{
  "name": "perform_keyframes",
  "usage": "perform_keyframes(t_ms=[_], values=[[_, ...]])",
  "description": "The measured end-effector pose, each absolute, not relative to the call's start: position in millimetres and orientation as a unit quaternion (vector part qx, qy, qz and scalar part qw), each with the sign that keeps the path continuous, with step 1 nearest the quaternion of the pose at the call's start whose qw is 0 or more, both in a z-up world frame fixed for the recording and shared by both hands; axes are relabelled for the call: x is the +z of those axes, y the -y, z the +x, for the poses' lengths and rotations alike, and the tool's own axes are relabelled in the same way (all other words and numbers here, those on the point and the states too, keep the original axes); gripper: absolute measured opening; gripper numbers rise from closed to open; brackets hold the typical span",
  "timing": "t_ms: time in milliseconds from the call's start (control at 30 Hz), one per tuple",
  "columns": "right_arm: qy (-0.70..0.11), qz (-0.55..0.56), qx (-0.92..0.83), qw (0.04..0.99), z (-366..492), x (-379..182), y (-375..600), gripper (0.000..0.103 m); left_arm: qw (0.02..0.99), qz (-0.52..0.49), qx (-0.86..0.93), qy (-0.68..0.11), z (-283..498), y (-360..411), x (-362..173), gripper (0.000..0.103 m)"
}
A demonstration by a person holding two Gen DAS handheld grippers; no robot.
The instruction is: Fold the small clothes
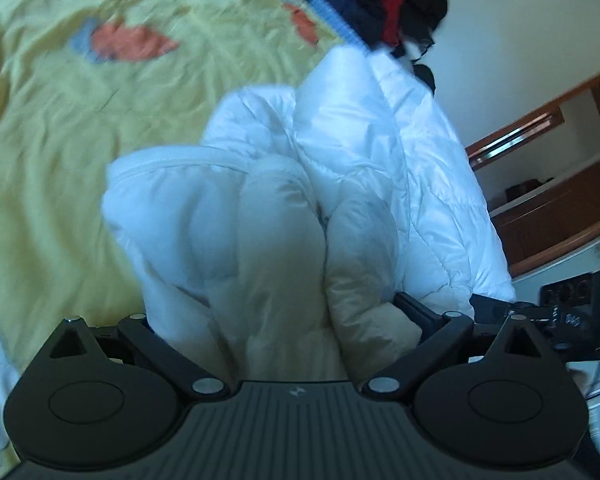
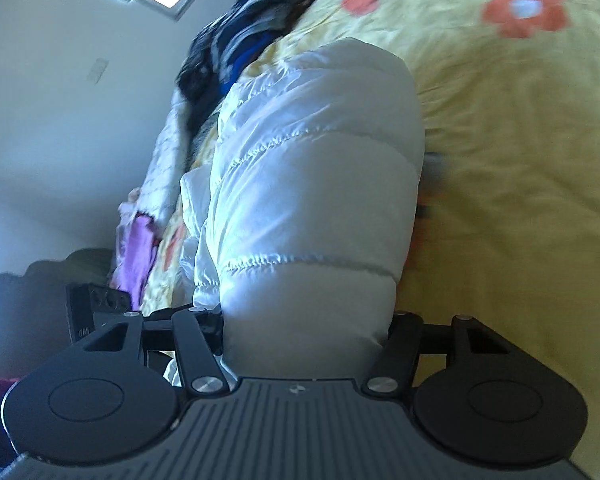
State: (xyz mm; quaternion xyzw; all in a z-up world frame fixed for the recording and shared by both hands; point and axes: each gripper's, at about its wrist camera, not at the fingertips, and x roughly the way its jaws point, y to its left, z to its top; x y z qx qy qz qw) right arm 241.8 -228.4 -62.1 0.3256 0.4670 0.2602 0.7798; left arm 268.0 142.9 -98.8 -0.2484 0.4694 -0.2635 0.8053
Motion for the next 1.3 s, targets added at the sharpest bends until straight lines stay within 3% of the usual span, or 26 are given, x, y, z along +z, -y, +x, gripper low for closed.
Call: perform_keyframes(t_ms=[67,200,467,733,833,967,1233,1300], values=[[-0.468,0.324,0.252,0.783,242.7,-74.1,226.4,0.063,0.826,-0.224,-0.243,-0.456,266.1,-135.7,-96.3,0.103],[-0.456,0.357,0.224,0.784,244.9,-99.1,221.5,0.096,0.854,-0.193,-0.207,-0.437,259.8,-134.7,-91.2,0.103],[-0.373,0.427,0.184,0.803,179.2,-75.4,288.0,0.096,0.904,-0.168,-0.165,-0.356,218.7,-153.0,-42.5,0.102],[-0.236,0.220,0.128,0.938,71.8,1.7,279.3,0.094,0.944,-0.090,-0.174,-0.264,163.0,-93.1,25.1,0.102],[-0.241,0.209,0.157,0.935,89.7,-4.7,255.9,0.094,0.945,-0.030,-0.200,-0.259,174.5,-46.5,17.0,0.102],[-0.297,0.212,0.144,0.920,135.5,-24.0,229.4,0.088,0.928,0.022,-0.188,-0.320,212.4,-18.1,-20.0,0.102],[-0.310,0.219,0.151,0.913,168.0,-29.1,198.1,0.087,0.940,0.022,-0.140,-0.311,231.0,-58.7,-65.4,0.103],[-0.320,0.205,0.158,0.911,179.1,-36.5,188.1,0.093,0.939,0.015,-0.137,-0.314,233.8,-56.6,-68.8,0.103]])
